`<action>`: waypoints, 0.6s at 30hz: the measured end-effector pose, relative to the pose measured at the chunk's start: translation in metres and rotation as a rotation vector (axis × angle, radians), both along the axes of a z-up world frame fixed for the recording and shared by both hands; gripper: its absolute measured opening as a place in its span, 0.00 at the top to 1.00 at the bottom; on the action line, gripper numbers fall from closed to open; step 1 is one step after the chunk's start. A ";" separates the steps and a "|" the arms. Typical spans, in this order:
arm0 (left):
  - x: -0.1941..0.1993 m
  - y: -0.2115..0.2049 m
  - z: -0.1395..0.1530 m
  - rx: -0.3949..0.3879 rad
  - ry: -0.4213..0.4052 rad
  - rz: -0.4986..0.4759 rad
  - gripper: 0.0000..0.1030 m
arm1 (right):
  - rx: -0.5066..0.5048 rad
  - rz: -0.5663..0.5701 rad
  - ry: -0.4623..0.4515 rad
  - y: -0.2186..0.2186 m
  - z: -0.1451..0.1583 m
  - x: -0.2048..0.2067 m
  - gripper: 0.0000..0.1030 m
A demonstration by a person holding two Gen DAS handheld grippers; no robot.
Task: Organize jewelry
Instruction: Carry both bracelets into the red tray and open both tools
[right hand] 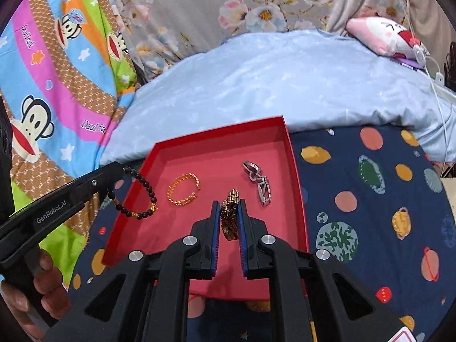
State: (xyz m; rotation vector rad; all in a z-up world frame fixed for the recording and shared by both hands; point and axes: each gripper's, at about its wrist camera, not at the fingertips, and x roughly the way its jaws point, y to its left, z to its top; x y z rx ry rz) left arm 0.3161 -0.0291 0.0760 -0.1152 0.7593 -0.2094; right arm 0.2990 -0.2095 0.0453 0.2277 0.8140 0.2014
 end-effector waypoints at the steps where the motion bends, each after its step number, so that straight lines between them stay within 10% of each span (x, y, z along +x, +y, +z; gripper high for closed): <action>1: 0.001 0.000 -0.005 0.003 0.008 -0.002 0.93 | -0.002 -0.001 0.011 0.000 -0.005 0.003 0.89; 4: 0.003 0.001 -0.013 0.009 0.020 0.017 0.82 | 0.005 0.008 0.025 -0.002 -0.015 0.009 0.89; 7: -0.001 0.009 -0.015 0.013 0.024 0.087 0.33 | -0.018 -0.022 -0.004 -0.004 -0.011 0.005 0.78; 18: -0.079 0.041 -0.015 0.078 0.027 0.140 0.29 | -0.086 -0.077 -0.035 -0.025 0.005 -0.082 0.65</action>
